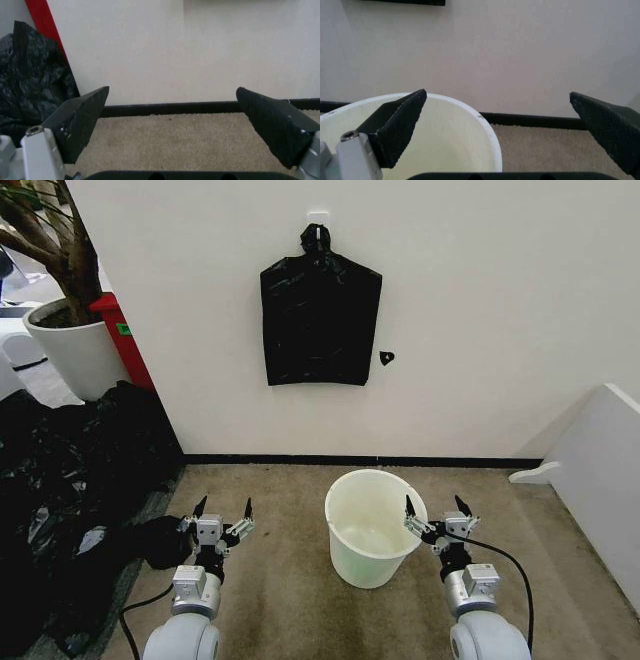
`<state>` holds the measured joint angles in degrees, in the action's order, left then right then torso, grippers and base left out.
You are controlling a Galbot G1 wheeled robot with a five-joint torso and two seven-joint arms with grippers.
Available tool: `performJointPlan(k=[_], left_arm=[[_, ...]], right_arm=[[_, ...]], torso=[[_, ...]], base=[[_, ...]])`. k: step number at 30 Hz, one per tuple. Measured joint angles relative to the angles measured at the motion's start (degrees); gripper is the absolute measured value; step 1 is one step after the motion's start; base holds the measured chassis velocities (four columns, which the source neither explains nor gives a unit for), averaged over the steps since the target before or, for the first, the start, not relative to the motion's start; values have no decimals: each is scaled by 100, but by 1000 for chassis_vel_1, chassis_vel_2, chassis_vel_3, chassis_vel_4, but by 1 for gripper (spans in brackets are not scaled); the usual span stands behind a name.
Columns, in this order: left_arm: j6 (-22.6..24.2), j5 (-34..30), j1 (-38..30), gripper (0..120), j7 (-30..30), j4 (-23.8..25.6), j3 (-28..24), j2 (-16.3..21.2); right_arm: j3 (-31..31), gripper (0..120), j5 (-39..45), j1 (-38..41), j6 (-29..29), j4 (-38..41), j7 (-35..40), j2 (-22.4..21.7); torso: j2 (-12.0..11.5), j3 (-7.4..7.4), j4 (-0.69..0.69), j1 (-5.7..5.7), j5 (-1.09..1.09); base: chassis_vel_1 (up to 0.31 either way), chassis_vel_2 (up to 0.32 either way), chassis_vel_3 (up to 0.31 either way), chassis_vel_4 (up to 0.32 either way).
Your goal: Place the garbage bag over the trash bin.
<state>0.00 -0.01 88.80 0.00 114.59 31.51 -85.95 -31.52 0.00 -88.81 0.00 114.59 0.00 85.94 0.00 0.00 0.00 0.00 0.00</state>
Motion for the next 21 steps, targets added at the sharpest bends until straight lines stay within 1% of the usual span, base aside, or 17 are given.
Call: performJointPlan(k=[21], left_arm=[[0,0,0,100,0,0,0,0]], right_arm=[[0,100,0,0,0,0,0,0]], torso=[[0,0,0,0,0]], base=[[0,0,0,0]])
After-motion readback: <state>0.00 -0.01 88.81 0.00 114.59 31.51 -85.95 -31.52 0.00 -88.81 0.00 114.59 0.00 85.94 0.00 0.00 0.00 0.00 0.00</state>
